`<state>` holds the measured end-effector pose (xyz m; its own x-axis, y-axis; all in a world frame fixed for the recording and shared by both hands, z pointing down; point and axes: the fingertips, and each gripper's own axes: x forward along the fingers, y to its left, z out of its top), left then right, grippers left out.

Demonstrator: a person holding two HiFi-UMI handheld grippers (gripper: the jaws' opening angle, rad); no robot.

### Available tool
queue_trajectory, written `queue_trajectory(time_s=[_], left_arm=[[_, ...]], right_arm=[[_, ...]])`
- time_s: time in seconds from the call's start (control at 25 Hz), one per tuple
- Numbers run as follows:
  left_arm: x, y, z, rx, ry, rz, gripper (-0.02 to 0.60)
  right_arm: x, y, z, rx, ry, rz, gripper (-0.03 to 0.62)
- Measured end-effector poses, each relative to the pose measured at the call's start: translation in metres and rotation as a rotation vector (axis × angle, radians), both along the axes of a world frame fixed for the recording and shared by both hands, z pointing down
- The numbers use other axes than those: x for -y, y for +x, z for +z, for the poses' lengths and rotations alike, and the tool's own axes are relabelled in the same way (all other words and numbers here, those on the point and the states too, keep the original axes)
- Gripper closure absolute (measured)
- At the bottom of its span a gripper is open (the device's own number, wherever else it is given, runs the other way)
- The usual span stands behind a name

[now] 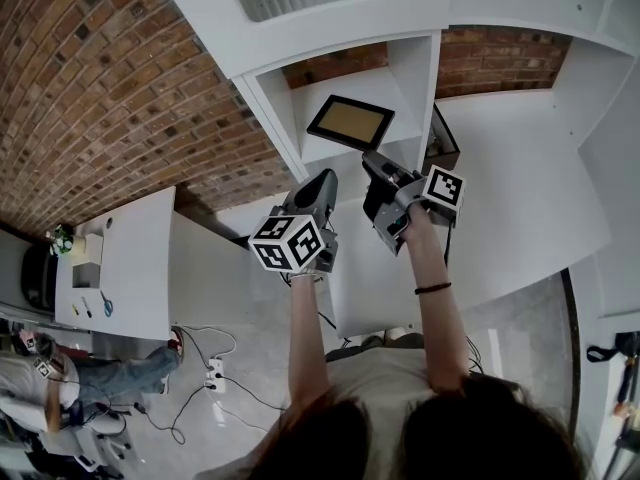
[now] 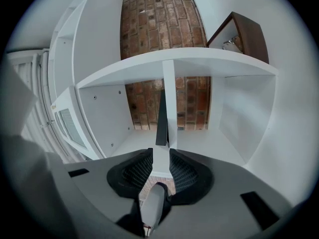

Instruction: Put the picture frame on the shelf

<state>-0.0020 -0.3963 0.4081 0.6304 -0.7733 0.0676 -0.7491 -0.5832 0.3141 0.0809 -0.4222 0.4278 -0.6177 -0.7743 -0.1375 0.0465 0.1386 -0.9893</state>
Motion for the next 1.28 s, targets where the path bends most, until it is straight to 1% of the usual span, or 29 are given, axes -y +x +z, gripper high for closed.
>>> queue_trajectory(time_s=[0.4, 0.72, 1.04, 1.28], left_arm=[[-0.013, 0.007, 0.004, 0.001, -0.012, 0.024, 0.571], [-0.024, 0.016, 0.009, 0.006, -0.023, 0.045, 0.571], [-0.036, 0.014, 0.015, 0.006, -0.036, 0.045, 0.571], [-0.045, 0.011, 0.017, 0.007, -0.039, 0.044, 0.571]], right_arm=[[-0.016, 0.003, -0.001, -0.017, 0.017, -0.003, 0.523], [-0.029, 0.005, 0.000, 0.000, 0.017, -0.005, 0.549], [-0.042, -0.001, 0.003, 0.007, 0.015, -0.018, 0.567], [-0.051, -0.005, 0.001, 0.013, 0.034, -0.033, 0.577]])
